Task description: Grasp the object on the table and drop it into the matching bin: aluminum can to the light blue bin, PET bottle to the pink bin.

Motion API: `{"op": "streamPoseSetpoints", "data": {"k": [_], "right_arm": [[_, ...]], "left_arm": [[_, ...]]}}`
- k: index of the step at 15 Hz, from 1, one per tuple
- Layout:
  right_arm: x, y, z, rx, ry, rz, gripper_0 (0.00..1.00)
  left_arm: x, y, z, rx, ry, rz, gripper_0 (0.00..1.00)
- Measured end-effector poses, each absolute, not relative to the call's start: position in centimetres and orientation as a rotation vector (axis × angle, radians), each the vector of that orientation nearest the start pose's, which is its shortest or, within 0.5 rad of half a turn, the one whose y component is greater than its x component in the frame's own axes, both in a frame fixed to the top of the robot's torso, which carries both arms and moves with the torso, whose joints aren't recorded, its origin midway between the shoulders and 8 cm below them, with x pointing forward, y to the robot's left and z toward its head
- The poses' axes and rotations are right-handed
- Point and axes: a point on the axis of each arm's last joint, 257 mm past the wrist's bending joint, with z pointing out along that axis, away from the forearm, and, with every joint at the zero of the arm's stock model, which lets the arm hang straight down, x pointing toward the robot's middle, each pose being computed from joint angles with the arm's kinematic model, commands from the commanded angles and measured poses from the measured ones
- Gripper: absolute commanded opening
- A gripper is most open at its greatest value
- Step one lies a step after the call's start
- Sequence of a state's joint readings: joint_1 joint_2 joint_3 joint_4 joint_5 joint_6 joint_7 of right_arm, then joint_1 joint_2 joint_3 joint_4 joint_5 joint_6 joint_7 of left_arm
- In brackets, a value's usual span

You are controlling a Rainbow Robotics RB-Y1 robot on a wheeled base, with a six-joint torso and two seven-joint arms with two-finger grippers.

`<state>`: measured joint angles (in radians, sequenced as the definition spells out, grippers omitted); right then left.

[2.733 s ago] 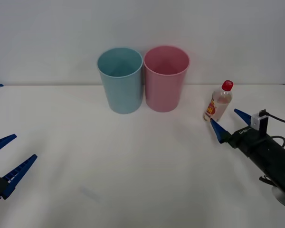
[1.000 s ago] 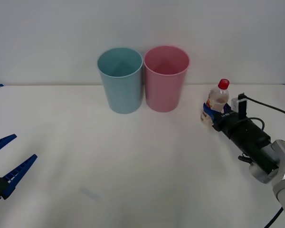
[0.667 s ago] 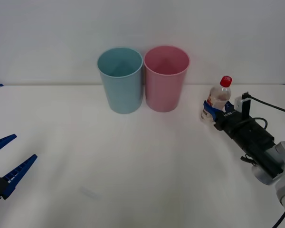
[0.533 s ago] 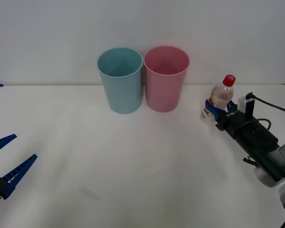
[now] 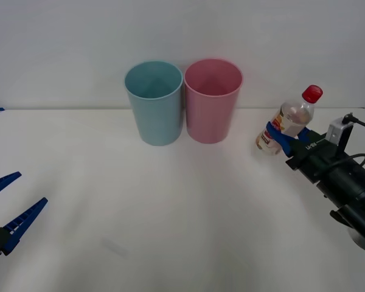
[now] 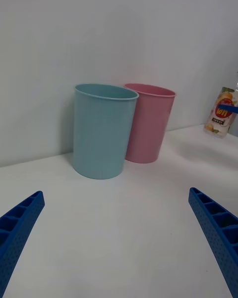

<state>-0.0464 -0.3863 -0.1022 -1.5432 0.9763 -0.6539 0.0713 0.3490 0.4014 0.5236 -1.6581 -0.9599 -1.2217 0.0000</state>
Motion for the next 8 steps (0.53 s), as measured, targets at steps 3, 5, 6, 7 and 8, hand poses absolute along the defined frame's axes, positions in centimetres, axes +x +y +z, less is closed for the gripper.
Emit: {"op": "streamPoseSetpoints", "data": {"k": [3,5,6,7,8], "right_arm": [[49.8,-21.4,-11.1,-0.368,1.349,0.602,0.00],[49.3,-20.7,-9.1,-0.377,1.334,0.647,0.00],[49.1,-20.4,-8.0,-0.379,1.328,0.672,0.00],[49.1,-20.1,-7.0,-0.384,1.322,0.688,0.00],[49.2,-19.8,-6.1,-0.390,1.318,0.702,0.00]], "left_arm": [[34.2,33.0,-16.9,0.465,1.441,-0.567,1.00],[34.2,33.0,-16.9,0.465,1.441,-0.567,1.00],[34.2,33.0,-16.9,0.465,1.441,-0.567,1.00],[34.2,33.0,-16.9,0.465,1.441,-0.567,1.00],[34.2,33.0,-16.9,0.465,1.441,-0.567,1.00]]}}
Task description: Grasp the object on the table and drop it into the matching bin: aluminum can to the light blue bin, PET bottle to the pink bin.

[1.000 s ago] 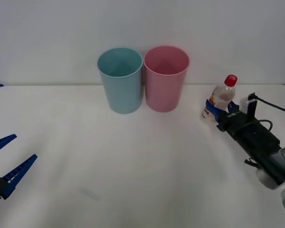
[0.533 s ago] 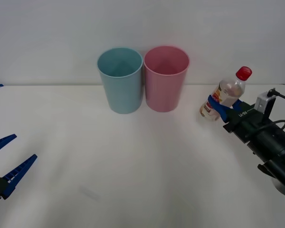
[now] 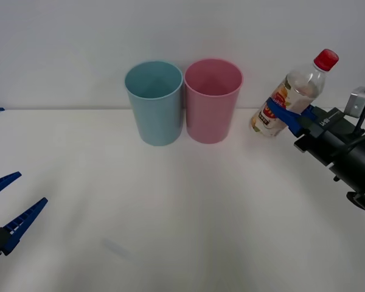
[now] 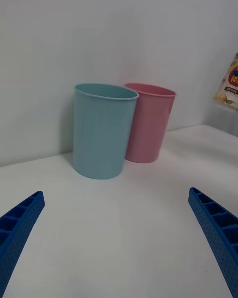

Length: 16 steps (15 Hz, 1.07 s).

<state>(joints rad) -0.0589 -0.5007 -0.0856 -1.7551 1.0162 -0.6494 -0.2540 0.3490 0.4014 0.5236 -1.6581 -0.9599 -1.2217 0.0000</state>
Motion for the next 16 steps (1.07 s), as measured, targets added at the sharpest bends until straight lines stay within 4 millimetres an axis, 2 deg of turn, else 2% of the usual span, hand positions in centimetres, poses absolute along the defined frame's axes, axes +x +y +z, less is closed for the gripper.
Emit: {"op": "streamPoseSetpoints", "data": {"k": [4,6,11,16], "right_arm": [[51.0,-18.6,-2.4,-0.432,1.301,0.710,0.00],[52.5,-17.5,-1.2,-0.454,1.295,0.718,0.00],[57.9,-14.5,0.5,-0.520,1.317,0.714,0.00],[63.1,-11.4,0.7,-0.524,1.363,0.703,0.00]], "left_arm": [[34.2,33.0,-16.9,0.465,1.441,-0.567,1.00],[34.2,33.0,-16.9,0.465,1.441,-0.567,1.00],[34.2,33.0,-16.9,0.465,1.441,-0.567,1.00],[34.2,33.0,-16.9,0.465,1.441,-0.567,1.00]]}}
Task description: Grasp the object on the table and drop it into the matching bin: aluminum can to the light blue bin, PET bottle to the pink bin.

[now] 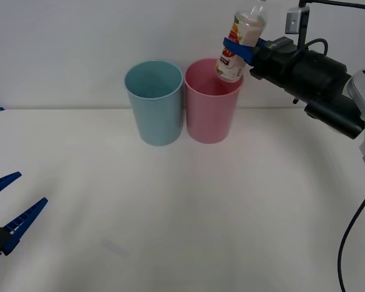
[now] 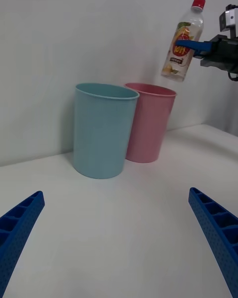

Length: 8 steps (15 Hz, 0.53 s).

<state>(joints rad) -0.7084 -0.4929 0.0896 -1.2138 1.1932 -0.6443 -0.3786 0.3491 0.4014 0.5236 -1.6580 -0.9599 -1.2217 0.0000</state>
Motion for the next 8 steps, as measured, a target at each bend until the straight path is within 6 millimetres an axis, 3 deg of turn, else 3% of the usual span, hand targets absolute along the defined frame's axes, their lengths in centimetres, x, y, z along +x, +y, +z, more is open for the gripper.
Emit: {"op": "streamPoseSetpoints", "data": {"k": [5,8], "right_arm": [[66.4,-8.5,0.3,-0.510,1.402,0.695,0.00],[67.2,-7.6,0.3,-0.504,1.407,0.675,0.00]], "left_arm": [[34.2,33.0,-16.9,0.465,1.441,-0.567,1.00],[34.2,33.0,-16.9,0.465,1.441,-0.567,1.00]]}}
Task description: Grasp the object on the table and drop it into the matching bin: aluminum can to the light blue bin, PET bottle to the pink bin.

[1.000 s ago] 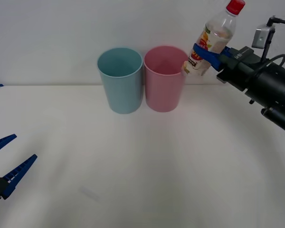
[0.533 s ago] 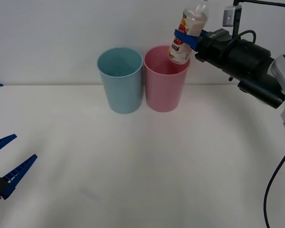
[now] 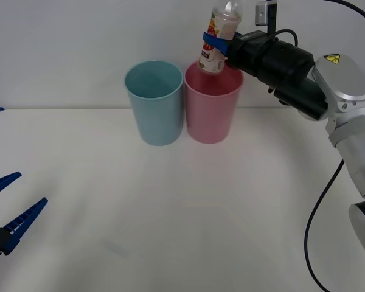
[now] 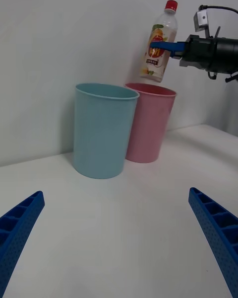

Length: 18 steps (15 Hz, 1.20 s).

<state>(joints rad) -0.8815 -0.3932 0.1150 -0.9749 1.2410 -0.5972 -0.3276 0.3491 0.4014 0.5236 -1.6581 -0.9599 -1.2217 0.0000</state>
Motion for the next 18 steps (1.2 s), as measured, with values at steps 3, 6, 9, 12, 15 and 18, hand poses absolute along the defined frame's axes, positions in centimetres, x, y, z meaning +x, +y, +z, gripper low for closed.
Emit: {"op": "streamPoseSetpoints", "data": {"k": [3,6,9,12,15,18], "right_arm": [[67.2,-7.4,0.1,-0.509,1.407,0.665,0.85],[67.2,-7.3,0.1,-0.514,1.405,0.663,1.00],[67.1,-7.5,-0.2,-0.508,1.404,0.670,1.00],[65.6,-8.3,-0.4,-0.509,1.376,0.671,1.00],[63.4,-9.4,-0.8,-0.525,1.349,0.663,1.00],[60.8,-11.0,-2.1,-0.538,1.338,0.654,1.00]], "left_arm": [[34.2,33.0,-16.9,0.465,1.441,-0.567,1.00],[34.2,33.0,-16.9,0.465,1.441,-0.567,1.00],[34.2,33.0,-16.9,0.465,1.441,-0.567,1.00],[34.2,33.0,-16.9,0.465,1.441,-0.567,1.00],[34.2,33.0,-16.9,0.465,1.441,-0.567,1.00],[34.2,33.0,-16.9,0.465,1.441,-0.567,1.00]]}}
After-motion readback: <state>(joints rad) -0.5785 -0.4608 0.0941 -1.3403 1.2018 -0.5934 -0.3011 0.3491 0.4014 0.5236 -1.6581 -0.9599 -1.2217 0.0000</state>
